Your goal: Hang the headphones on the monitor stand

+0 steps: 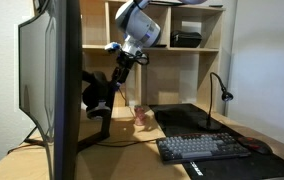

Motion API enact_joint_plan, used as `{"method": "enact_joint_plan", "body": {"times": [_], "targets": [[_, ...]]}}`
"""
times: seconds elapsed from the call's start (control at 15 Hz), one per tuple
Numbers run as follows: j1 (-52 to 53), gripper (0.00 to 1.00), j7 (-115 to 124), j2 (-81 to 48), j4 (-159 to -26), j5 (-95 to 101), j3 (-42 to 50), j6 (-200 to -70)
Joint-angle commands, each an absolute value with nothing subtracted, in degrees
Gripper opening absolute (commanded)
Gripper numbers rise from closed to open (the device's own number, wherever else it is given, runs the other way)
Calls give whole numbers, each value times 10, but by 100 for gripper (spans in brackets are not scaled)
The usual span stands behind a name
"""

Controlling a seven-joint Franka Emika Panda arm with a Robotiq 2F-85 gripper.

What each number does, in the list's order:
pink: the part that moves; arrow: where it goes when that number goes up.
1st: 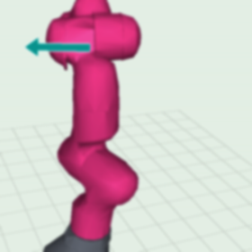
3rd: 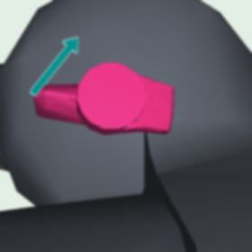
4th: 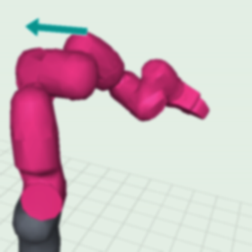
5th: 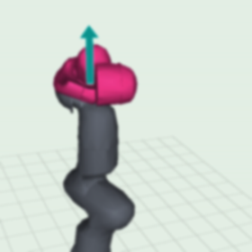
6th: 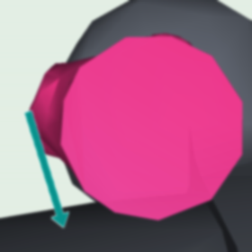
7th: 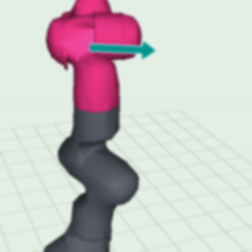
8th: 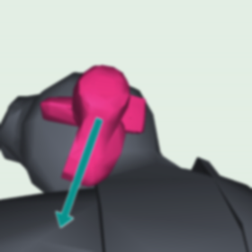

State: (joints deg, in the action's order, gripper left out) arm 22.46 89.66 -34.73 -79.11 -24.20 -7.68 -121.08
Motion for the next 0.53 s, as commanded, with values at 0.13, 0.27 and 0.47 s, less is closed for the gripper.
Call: {"method": "enact_joint_plan", "body": {"times": [0.13,0.27,0.47], "targets": [[229,100,977,-289,-832,-122,-48,-1256],[187,100,966,-265,-839,-172,-75,-1194],[194,100,976,-290,-804,-155,-71,-1198]]}}
